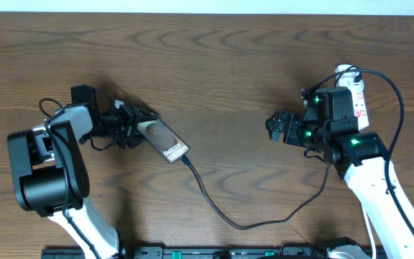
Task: Plug charger to phone and switch on socket
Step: 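Lay the phone flat on the table with the left gripper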
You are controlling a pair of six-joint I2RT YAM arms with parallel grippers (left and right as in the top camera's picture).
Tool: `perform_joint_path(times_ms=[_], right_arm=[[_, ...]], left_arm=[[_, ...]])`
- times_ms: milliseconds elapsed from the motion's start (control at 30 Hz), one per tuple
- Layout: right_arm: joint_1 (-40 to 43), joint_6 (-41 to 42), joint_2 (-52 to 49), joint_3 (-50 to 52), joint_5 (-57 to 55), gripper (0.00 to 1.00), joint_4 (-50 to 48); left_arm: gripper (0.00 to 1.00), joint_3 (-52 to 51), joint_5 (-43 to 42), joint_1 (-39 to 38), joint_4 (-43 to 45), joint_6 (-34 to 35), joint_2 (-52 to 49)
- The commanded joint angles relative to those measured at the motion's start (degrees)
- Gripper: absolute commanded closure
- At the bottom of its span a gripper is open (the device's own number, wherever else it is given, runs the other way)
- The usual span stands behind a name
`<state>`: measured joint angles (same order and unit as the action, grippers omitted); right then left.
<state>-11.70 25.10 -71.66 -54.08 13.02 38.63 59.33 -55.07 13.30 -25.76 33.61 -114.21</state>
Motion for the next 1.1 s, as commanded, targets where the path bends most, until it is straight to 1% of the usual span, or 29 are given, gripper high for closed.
perform_joint_path(times_ms=[0,1067], right_arm=[[-0.07,-0.72,-0.26,-0.46,-0.44,0.01,0.13],[-0.07,-0.72,-0.26,-0.46,-0.42,0.01,0.15]], left_arm=[[0.4,-5.11,21.73,0.24,-2.51,-1.05,-6.12],[0.4,-5.11,21.75,0.24,-5.27,-1.05,-6.12]])
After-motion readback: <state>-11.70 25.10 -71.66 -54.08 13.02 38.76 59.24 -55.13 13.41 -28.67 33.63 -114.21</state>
